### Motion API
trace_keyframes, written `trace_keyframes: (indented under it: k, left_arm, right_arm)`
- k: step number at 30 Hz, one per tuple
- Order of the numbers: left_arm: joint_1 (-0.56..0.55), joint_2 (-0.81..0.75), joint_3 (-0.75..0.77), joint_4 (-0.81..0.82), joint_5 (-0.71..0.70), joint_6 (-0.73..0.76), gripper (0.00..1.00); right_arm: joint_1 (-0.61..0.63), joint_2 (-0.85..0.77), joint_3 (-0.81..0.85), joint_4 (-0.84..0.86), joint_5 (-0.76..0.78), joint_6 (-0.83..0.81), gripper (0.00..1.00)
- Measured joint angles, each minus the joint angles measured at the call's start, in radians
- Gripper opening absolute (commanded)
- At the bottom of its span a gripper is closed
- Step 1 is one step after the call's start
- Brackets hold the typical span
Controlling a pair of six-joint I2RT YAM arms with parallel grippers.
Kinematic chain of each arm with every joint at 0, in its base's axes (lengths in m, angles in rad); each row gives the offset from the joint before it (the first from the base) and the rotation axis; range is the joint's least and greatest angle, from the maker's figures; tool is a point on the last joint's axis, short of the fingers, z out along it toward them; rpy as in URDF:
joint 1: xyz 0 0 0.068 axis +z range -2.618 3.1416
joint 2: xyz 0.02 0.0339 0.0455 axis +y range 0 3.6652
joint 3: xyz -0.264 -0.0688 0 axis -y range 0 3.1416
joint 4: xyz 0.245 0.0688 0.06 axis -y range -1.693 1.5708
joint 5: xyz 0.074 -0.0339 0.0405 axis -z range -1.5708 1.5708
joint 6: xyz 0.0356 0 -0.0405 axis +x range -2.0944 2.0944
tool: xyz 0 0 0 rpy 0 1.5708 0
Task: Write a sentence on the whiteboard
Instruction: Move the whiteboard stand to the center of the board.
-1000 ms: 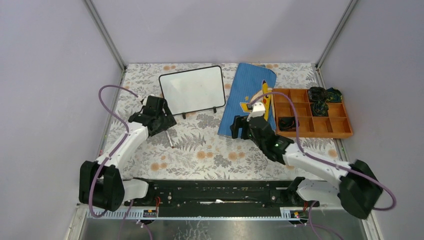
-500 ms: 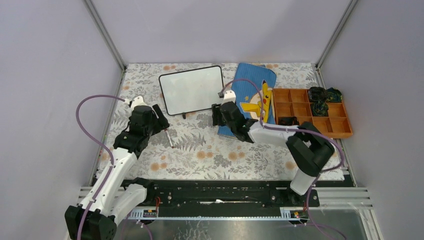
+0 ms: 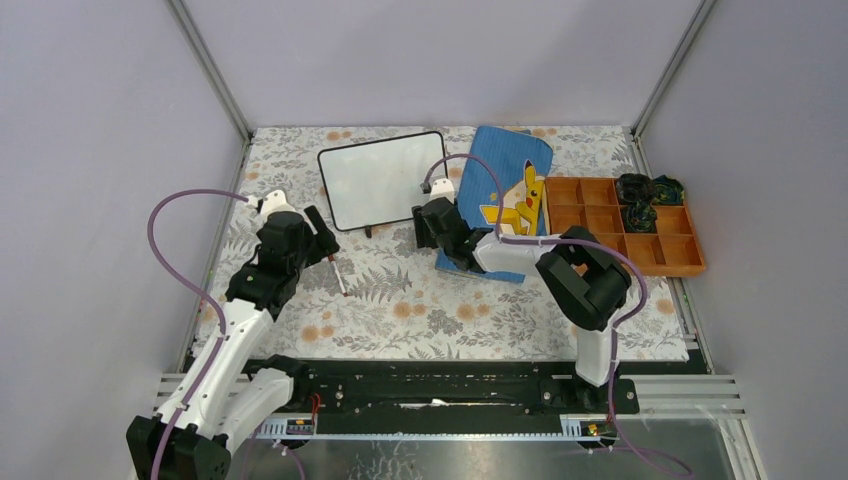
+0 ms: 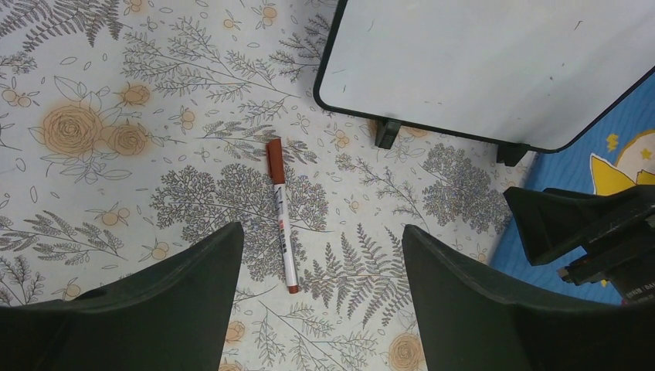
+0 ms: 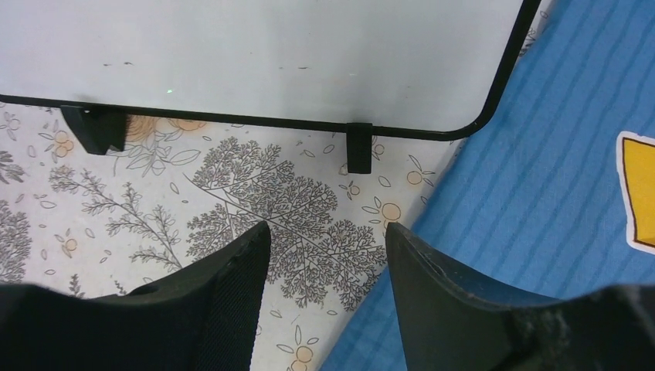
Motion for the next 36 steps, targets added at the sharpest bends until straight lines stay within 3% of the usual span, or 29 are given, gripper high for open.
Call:
trace_keyframes:
  k: [36]
  left_arm:
    - [-0.001, 0.02, -0.006, 0.021, 0.027, -0.001, 0.82]
  right_arm:
    - [-0.056, 0.208, 0.166, -0.017, 0.0, -0.001, 0.46]
